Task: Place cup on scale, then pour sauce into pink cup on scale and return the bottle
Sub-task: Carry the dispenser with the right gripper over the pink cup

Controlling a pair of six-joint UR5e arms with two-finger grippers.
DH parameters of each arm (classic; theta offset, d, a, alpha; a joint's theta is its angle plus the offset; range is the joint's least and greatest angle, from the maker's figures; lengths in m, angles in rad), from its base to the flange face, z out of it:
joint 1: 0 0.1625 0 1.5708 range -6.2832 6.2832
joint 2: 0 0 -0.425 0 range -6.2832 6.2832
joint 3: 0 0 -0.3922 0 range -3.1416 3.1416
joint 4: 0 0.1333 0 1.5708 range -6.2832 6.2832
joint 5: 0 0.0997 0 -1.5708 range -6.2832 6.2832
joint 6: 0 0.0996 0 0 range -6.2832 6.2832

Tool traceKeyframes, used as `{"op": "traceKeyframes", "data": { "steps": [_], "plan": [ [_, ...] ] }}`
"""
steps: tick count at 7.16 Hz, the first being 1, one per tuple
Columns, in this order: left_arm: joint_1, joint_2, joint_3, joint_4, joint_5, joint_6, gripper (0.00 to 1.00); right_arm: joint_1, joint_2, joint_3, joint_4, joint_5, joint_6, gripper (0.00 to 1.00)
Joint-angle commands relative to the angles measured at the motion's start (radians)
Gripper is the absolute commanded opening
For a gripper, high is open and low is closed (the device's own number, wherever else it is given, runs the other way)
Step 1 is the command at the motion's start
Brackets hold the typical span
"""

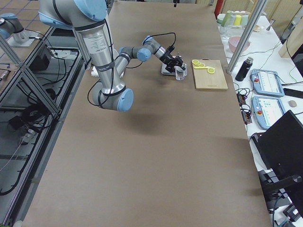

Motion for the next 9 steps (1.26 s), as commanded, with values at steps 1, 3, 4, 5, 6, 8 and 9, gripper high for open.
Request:
{"op": "traceKeyframes", "data": {
  "steps": [1,3,4,5,6,8,9],
  "plan": [
    [-0.002,0.001,0.001,-0.003,0.0,0.0,0.97,0.005,0.061,-0.079,-0.007,-0.025,-0.023,0.01],
    [-0.006,0.002,0.003,-0.003,0.0,0.0,0.97,0.008,0.09,-0.115,-0.01,-0.048,-0.046,0.01],
    [-0.014,0.002,0.004,-0.003,0.0,0.0,0.97,0.008,0.09,-0.112,-0.022,-0.051,-0.046,0.01],
    [-0.017,0.002,0.004,-0.003,0.002,0.0,0.97,0.008,0.09,-0.109,-0.037,-0.059,-0.049,0.01],
    [-0.017,0.002,0.004,-0.003,0.002,0.0,0.97,0.008,0.092,-0.104,-0.066,-0.071,-0.051,0.01],
    [-0.017,0.001,0.004,-0.003,0.002,0.0,0.97,0.007,0.09,-0.103,-0.077,-0.089,-0.054,0.01],
    [-0.017,0.002,0.004,-0.003,0.0,-0.002,0.97,0.004,0.093,-0.103,-0.121,-0.105,-0.062,0.01]
  ]
}}
